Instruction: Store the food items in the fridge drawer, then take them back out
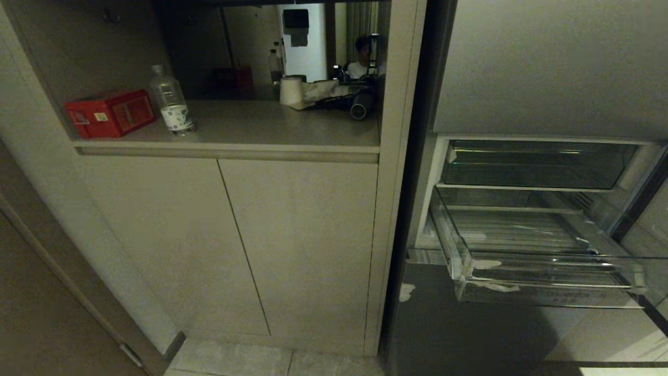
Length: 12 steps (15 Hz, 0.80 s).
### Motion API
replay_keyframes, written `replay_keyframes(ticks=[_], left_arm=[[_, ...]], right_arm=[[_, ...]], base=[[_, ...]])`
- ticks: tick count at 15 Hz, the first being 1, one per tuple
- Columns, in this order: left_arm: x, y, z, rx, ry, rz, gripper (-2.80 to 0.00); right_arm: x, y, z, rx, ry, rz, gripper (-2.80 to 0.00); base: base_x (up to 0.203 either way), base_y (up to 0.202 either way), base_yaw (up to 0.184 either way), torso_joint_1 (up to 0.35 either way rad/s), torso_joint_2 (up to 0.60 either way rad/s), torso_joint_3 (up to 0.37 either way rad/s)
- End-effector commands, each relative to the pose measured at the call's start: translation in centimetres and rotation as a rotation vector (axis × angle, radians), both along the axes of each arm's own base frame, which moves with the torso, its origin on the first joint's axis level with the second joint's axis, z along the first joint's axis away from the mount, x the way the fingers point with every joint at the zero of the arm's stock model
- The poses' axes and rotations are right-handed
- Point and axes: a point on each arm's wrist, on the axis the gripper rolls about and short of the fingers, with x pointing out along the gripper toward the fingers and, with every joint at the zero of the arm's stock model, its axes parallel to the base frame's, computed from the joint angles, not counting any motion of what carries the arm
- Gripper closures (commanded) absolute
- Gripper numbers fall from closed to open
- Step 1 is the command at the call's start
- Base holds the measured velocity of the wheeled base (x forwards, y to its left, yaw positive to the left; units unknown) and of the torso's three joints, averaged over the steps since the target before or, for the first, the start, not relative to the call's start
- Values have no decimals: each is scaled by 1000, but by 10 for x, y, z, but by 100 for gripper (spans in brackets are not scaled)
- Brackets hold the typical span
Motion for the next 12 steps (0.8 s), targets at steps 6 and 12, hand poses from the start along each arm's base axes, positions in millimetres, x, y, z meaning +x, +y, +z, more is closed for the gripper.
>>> replay_keyframes(ticks=[6, 12], left_arm=[[0, 0, 0, 0, 2, -1, 0], [0, 0, 0, 0, 1, 1, 0]], right_arm=[[160, 90, 49, -122, -26, 566, 0], [204, 209, 11, -75, -4, 935, 0]], base=[[0, 0, 0, 0, 0, 0], [0, 0, 0, 0, 0, 0]])
